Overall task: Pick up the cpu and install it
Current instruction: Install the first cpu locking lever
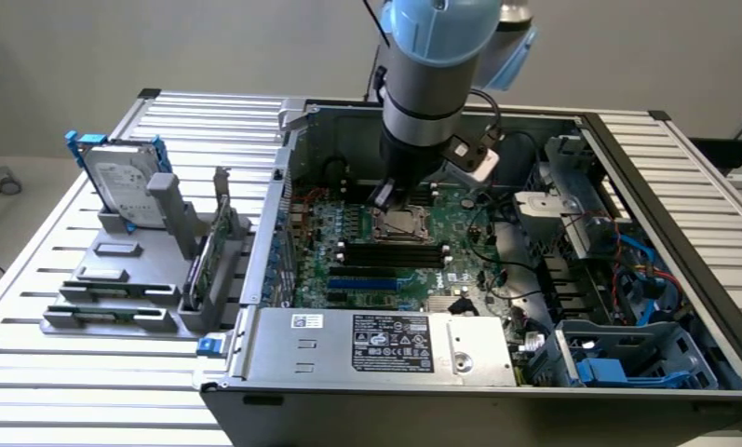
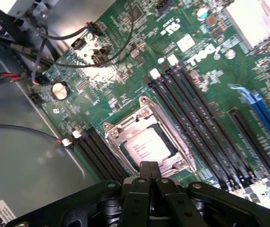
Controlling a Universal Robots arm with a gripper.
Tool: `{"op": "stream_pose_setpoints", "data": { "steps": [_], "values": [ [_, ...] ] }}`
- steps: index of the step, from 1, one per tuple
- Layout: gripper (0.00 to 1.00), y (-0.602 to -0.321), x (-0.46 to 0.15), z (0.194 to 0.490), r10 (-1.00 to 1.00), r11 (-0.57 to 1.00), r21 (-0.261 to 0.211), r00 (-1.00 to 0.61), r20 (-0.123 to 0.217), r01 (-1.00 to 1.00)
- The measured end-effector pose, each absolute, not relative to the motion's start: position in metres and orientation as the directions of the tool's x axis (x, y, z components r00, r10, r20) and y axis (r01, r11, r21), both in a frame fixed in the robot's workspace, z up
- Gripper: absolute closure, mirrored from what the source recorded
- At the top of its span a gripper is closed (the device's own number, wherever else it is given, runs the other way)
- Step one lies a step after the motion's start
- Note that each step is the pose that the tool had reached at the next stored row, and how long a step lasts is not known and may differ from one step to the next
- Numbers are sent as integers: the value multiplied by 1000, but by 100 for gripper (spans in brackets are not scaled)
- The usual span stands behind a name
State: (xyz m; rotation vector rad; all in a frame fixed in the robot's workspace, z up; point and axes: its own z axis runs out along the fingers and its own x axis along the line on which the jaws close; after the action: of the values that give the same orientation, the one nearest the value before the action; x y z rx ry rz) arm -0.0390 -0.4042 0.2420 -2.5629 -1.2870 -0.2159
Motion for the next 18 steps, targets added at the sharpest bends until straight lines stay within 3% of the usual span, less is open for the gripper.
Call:
{"op": "stream_pose_setpoints", "data": {
  "steps": [18],
  "values": [
    [89, -422, -63, 248, 760, -578, -166, 601, 246, 799]
  ]
}}
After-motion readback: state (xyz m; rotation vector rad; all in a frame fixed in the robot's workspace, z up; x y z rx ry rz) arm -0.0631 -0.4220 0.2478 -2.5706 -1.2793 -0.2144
